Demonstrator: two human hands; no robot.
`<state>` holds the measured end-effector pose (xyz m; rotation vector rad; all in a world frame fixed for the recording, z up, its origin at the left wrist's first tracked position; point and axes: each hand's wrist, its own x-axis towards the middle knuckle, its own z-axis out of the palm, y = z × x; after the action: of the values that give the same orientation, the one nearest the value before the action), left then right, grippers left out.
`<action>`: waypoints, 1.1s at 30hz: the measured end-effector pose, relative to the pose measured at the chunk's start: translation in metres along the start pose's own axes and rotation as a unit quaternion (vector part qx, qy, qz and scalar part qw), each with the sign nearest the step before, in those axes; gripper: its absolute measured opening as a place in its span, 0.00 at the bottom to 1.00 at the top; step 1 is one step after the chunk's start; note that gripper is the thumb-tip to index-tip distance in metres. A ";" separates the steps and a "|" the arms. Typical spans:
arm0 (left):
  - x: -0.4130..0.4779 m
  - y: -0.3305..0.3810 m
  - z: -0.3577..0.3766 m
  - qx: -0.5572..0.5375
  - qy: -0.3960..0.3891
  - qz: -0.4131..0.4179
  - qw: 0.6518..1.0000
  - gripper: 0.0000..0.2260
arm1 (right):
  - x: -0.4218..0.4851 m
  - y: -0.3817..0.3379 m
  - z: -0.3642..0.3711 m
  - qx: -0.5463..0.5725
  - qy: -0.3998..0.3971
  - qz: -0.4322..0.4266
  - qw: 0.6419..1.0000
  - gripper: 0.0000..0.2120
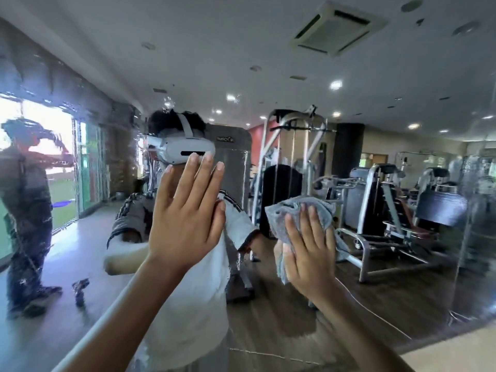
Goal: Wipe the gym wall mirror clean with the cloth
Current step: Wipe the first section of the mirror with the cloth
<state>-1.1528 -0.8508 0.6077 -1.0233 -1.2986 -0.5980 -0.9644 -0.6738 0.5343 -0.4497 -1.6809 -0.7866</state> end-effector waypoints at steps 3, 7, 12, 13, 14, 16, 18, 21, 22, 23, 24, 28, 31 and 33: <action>0.000 0.005 0.001 -0.007 0.003 -0.008 1.000 0.26 | 0.035 0.015 0.004 0.018 0.014 0.155 0.988 0.29; -0.016 0.008 0.002 -0.016 0.013 -0.029 0.999 0.26 | 0.105 0.003 0.003 0.043 0.038 0.230 0.972 0.27; -0.025 0.010 0.002 -0.024 0.029 -0.048 0.998 0.25 | 0.083 -0.044 0.001 0.054 0.037 0.088 0.994 0.25; -0.025 0.009 0.003 -0.026 0.030 -0.051 0.998 0.25 | 0.061 -0.051 0.000 0.053 0.022 0.036 0.998 0.25; -0.026 0.009 0.003 -0.030 0.031 -0.051 0.998 0.25 | 0.035 -0.054 0.000 0.048 0.004 -0.010 0.999 0.25; -0.029 0.009 0.003 -0.034 0.028 -0.055 0.998 0.24 | -0.015 -0.043 0.002 0.033 -0.015 -0.037 0.999 0.26; -0.030 0.010 0.004 -0.026 0.027 -0.061 0.997 0.24 | -0.038 -0.023 0.004 0.020 -0.010 0.040 0.999 0.28; -0.028 0.015 0.004 -0.011 0.028 -0.064 0.997 0.24 | -0.004 0.000 0.005 0.021 0.005 0.216 0.976 0.29; -0.029 0.016 0.004 -0.011 0.027 -0.066 0.997 0.25 | 0.019 0.001 0.004 0.032 0.011 0.258 0.966 0.28; -0.033 0.018 0.004 -0.014 0.026 -0.068 0.997 0.25 | 0.041 -0.003 0.003 0.043 0.015 0.280 0.959 0.28; -0.038 0.021 0.004 -0.018 0.026 -0.071 0.997 0.25 | 0.059 -0.010 0.002 0.048 0.018 0.280 0.959 0.28; -0.067 0.033 0.004 -0.040 0.019 -0.083 0.996 0.25 | 0.063 -0.050 0.000 0.059 0.011 0.164 0.985 0.27; -0.081 0.032 0.004 -0.035 0.017 -0.085 0.996 0.25 | 0.007 -0.066 0.001 0.053 -0.008 0.056 0.997 0.26; -0.084 0.030 0.003 -0.035 0.010 -0.082 0.996 0.25 | -0.042 -0.058 0.003 0.044 -0.033 0.004 0.998 0.27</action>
<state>-1.1466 -0.8492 0.5181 -0.9700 -1.3607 -0.7816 -0.9941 -0.7079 0.4785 -0.4255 -1.7662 -0.6957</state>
